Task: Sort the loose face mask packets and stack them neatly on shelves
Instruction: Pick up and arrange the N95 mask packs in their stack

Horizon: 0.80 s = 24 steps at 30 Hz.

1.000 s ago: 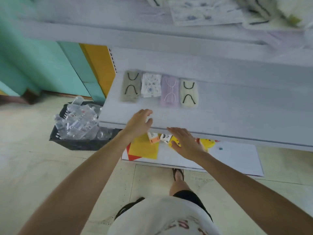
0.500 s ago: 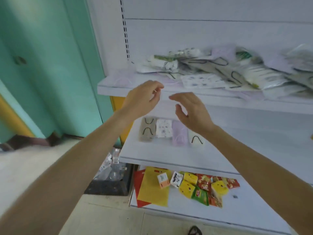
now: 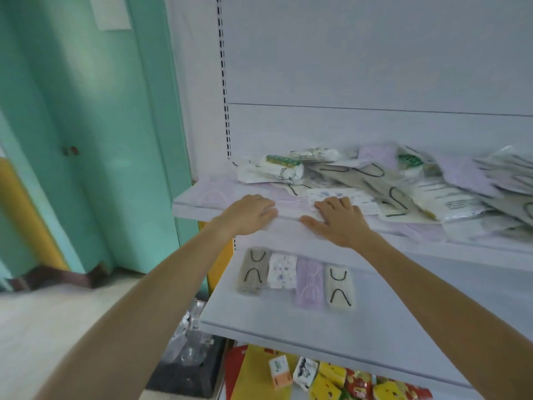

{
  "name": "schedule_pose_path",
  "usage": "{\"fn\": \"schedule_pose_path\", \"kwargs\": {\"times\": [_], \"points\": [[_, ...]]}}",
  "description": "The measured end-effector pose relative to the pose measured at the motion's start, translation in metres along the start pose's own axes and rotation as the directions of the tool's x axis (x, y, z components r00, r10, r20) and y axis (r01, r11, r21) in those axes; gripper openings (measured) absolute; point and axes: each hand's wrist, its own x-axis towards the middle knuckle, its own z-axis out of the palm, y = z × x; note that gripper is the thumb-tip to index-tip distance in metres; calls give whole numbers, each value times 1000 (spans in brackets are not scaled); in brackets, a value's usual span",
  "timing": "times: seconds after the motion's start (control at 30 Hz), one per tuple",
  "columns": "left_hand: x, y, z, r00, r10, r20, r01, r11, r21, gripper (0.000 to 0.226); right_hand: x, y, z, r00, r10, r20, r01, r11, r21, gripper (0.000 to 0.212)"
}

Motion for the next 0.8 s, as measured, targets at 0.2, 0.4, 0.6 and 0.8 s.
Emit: {"fn": "schedule_pose_path", "kwargs": {"times": [0.2,0.4,0.6,0.8], "points": [[27,10,9,985,-65,-158,73,996,48,38,9,7,3,999,-18,-31,18,1000,6,64],[52,17,10,947,6,-323,-34,996,-81,21,0,8,9,976,-86,-200,102,992,73,49],[100,9,-2,885,-43,-464,34,999,-27,33,-3,7,11,958,-105,-265,130,988,78,43],[145,-26,-21,905,-394,-161,390,919,-55,54,11,13,-11,961,49,-274,129,793,595,38]]}}
